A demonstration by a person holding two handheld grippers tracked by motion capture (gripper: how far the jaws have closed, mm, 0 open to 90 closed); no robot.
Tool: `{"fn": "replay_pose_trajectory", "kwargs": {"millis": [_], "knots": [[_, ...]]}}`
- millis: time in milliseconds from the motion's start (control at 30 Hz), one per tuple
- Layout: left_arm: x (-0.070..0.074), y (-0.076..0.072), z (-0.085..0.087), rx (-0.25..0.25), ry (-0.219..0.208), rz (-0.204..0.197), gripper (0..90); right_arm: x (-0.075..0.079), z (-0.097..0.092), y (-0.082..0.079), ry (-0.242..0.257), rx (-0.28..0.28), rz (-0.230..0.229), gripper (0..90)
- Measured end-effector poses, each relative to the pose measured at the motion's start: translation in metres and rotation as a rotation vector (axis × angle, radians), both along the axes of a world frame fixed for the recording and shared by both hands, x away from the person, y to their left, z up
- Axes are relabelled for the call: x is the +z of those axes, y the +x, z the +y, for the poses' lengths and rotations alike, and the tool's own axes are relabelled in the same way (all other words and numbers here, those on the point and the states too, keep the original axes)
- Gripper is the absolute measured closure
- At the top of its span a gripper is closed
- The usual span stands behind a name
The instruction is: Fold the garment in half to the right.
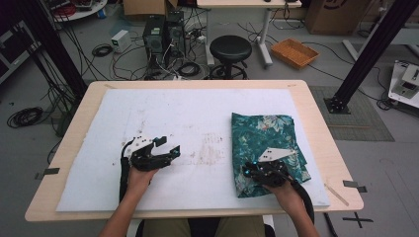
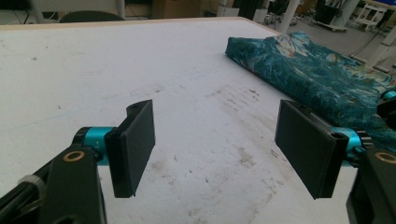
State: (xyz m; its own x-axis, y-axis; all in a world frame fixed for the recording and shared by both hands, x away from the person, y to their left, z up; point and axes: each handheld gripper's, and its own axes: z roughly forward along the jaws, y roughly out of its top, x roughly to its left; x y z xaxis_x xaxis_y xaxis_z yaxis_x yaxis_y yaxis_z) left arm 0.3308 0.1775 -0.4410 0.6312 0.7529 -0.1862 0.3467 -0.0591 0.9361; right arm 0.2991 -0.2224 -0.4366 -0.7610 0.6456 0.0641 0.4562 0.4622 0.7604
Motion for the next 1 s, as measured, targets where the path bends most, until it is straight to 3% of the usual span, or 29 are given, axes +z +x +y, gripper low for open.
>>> {"fn": "replay_pose_trajectory", "kwargs": {"millis": [167,300,400,600,700,767,833,933,1000], "knots": [[0.000,0.000,0.000,0.002,0.000,0.000,28.8,-0.006,0.006,-0.003,-0.021,0.031,0.012,75.5],[0.000,0.000,0.000,0.003,-0.001,0.001,28.9,0.000,0.007,-0.007,0.020,0.040,0.005,64.4],[0.000,-0.001,0.000,0.002,-0.003,0.000,28.9,0.006,0.004,-0.010,0.051,0.038,-0.010,64.4],[0.001,0.000,0.002,0.008,-0.010,-0.001,28.9,0.001,0.001,-0.025,0.011,0.075,0.021,63.8],[0.001,-0.001,0.001,0.004,-0.007,-0.002,28.9,-0.006,0.002,-0.030,-0.068,0.059,0.009,63.8],[0.001,-0.001,0.001,0.004,-0.007,-0.002,28.8,-0.006,0.001,-0.033,-0.059,0.058,0.001,61.5],[0.001,-0.001,0.002,0.006,-0.006,-0.001,28.9,-0.001,-0.004,-0.034,-0.011,0.059,0.003,57.1],[0.001,-0.001,0.002,0.007,-0.008,-0.002,28.9,0.009,-0.022,-0.035,0.068,-0.019,-0.049,56.5],[0.001,-0.001,0.002,0.005,-0.006,-0.003,28.9,0.013,-0.040,-0.036,0.078,-0.122,-0.086,57.1]]}}
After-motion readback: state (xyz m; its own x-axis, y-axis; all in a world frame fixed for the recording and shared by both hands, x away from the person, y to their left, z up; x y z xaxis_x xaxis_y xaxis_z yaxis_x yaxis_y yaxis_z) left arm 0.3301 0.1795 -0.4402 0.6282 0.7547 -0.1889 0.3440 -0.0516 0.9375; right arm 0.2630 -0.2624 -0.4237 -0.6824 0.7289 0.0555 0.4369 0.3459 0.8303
